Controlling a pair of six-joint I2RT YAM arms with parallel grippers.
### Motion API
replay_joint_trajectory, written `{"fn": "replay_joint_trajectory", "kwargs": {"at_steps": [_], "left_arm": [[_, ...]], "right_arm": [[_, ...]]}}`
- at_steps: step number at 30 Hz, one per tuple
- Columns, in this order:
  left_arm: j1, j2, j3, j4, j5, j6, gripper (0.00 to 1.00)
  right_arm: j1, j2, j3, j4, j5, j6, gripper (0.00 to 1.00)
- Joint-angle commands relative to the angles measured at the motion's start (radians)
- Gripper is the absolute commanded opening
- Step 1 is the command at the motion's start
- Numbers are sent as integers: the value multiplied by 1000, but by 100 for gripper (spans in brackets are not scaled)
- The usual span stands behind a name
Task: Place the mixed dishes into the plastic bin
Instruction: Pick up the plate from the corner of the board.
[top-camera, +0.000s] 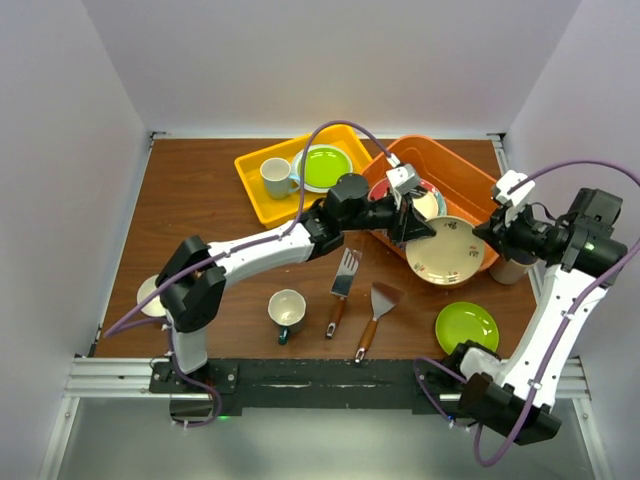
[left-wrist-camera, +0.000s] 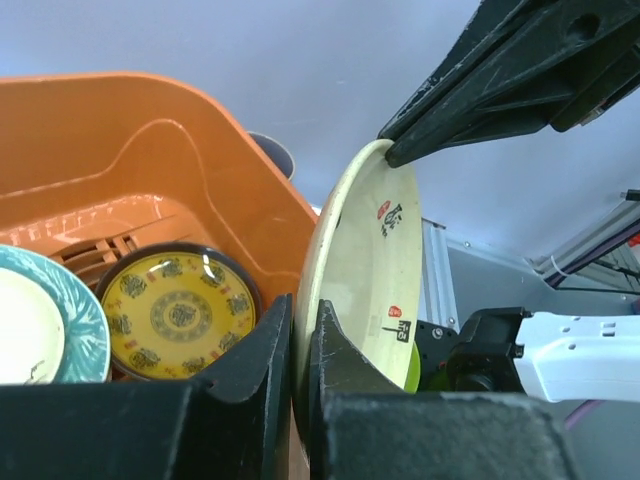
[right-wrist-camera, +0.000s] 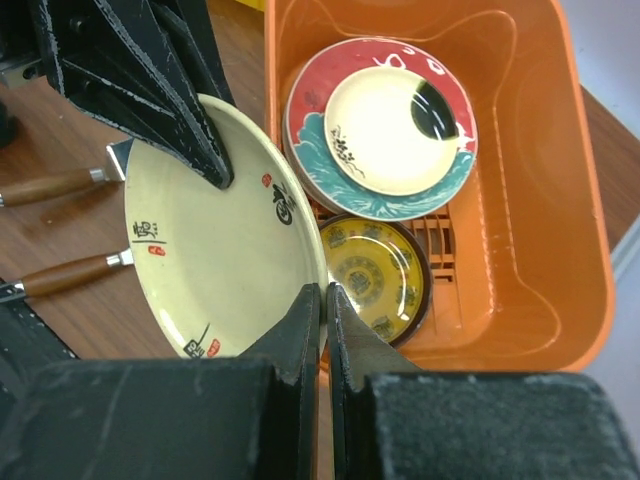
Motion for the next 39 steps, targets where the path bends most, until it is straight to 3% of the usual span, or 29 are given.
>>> {"fn": "replay_joint_trajectory", "kwargs": {"at_steps": [1, 2, 4, 5, 9, 12, 20, 24, 28, 31, 39], "left_arm": [[-3, -102, -24, -54, -95, -8, 0], [1, -119, -42, -54, -112, -24, 0], [4, -176, -104, -39, -163, -62, 0], [4, -198, -130, -26, -178, -99, 0], [4, -322, -292, 64, -265, -180, 0], [4, -469, -461, 130, -331, -186, 0], [-6, -915, -832, 81, -529, -142, 0], [-11, -1046, -923, 57, -673, -180, 0], [-12, -1078, -972, 46, -756, -237, 0], [-14, -1084, -986, 47, -798, -266, 0], [-14, -1098, -1015, 57, -854, -288, 0]], "right_arm": [[36, 24, -23, -105, -84, 45, 0], [38, 38, -29, -105, -88, 47, 5], [47, 50, -48, -106, -101, 48, 27], [50, 53, -52, -106, -108, 48, 48], [62, 63, -74, -106, -113, 41, 84], [76, 50, -86, -106, -118, 38, 99], [215, 70, -146, -94, -167, 59, 99], [352, 89, -181, 41, -144, 233, 99], [595, 84, -212, 286, -37, 435, 99], [721, 101, -211, 357, 45, 496, 99], [841, 170, -197, 423, 83, 553, 99]]}}
